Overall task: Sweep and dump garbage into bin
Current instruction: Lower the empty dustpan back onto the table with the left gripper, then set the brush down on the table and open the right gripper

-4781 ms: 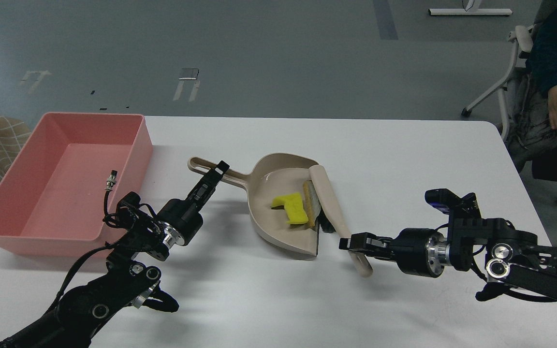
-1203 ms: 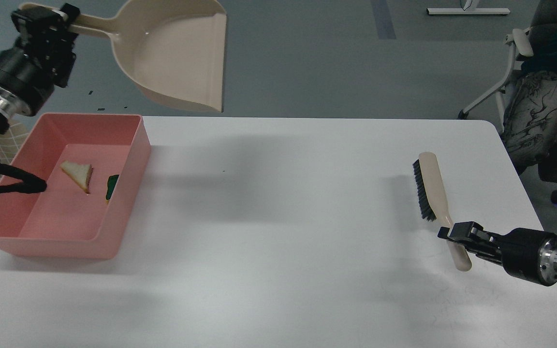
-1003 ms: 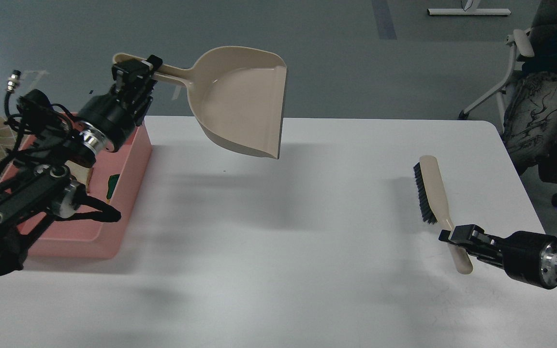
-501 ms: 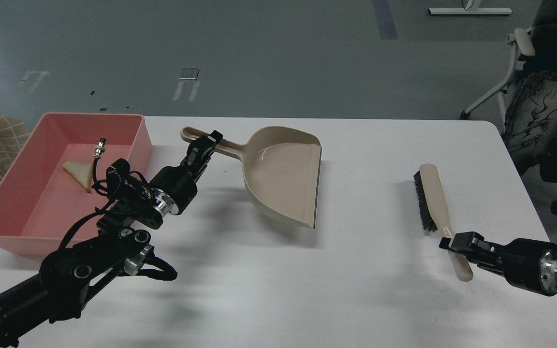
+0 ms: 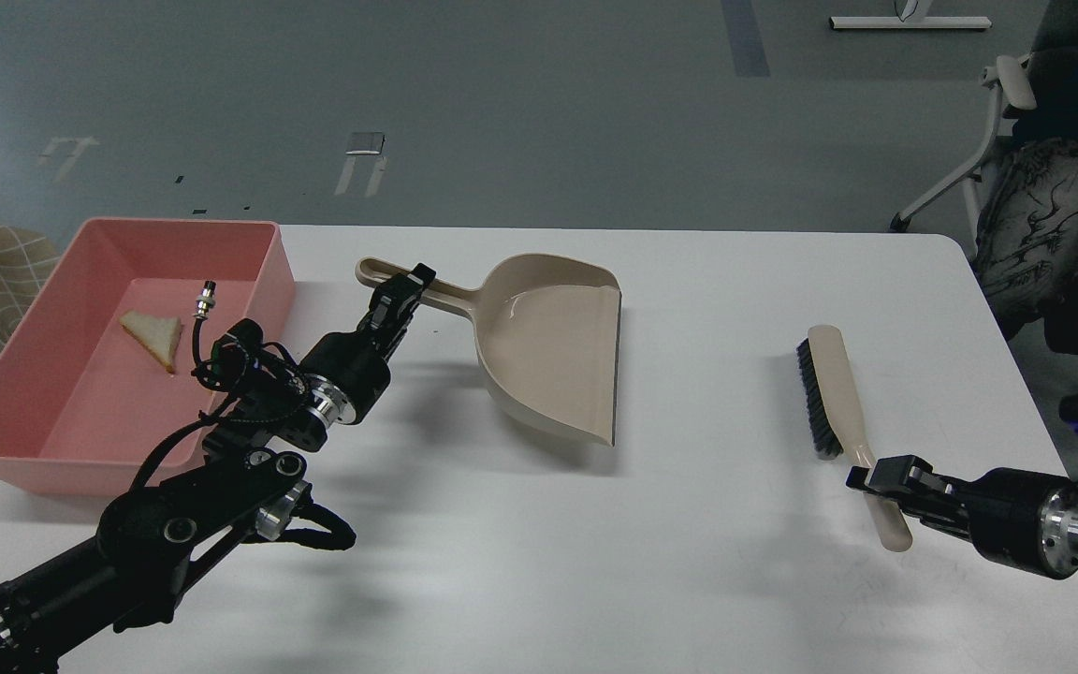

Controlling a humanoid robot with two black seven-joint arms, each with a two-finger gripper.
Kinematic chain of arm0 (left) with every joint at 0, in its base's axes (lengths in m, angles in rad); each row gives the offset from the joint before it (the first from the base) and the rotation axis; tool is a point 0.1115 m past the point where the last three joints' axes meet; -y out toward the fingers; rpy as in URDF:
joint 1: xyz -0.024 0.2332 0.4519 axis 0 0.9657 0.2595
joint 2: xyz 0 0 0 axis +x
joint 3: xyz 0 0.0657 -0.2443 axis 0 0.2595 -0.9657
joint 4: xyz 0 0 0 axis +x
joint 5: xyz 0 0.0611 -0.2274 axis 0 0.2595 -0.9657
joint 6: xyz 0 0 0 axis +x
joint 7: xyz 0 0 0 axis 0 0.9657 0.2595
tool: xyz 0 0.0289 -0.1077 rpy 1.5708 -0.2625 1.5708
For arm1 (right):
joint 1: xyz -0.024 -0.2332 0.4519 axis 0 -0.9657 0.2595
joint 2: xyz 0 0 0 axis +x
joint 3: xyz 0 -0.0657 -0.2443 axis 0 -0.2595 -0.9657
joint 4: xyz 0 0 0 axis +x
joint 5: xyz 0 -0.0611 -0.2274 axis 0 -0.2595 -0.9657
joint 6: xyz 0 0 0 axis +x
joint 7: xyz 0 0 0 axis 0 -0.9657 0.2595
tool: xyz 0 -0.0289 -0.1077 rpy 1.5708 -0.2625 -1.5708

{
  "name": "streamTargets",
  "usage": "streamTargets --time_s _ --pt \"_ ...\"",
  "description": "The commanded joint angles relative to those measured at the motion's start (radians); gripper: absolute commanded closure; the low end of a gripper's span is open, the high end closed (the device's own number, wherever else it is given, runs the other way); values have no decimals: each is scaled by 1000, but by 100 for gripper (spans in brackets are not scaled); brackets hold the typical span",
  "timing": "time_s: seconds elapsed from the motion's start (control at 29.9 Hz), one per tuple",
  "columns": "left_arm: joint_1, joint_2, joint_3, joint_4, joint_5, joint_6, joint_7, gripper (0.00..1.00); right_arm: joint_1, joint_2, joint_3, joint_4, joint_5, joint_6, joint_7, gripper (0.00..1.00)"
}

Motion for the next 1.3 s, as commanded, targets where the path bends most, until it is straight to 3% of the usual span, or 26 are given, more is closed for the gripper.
streamTargets --time_s 0.0,0.07,0.13,0.17,0.23,0.27,0.43,0.53,0.87,1.0,1.27 --pt "0 0 0 0 0 0 0 100 -2 -1 -3 0 0 -3 0 100" --pt "-1 0 0 0 0 0 0 100 -2 -1 -3 0 0 -3 0 96" --pt "-1 0 0 0 1 0 0 100 -2 -1 -1 0 0 -6 0 78" --pt "-1 0 -2 0 1 0 0 100 -2 -1 2 2 0 -6 -2 63" --pt "-1 0 -2 0 1 0 0 100 -2 -3 3 2 2 -6 -3 55" --pt "-1 0 -2 0 1 0 0 100 -2 -6 4 3 2 -6 -3 44" --pt "-3 0 -2 0 1 0 0 100 -2 -14 7 6 3 -5 -8 28" --pt "-4 0 -2 -2 1 0 0 100 -2 -32 11 15 3 -2 -8 6" --pt "-1 1 -2 -5 1 0 0 100 5 -241 33 94 5 24 -2 4" --pt "0 1 0 -3 1 0 0 100 3 -302 123 92 11 32 0 4" --pt "8 0 23 3 3 17 -2 100 12 -296 273 78 97 28 -3 4"
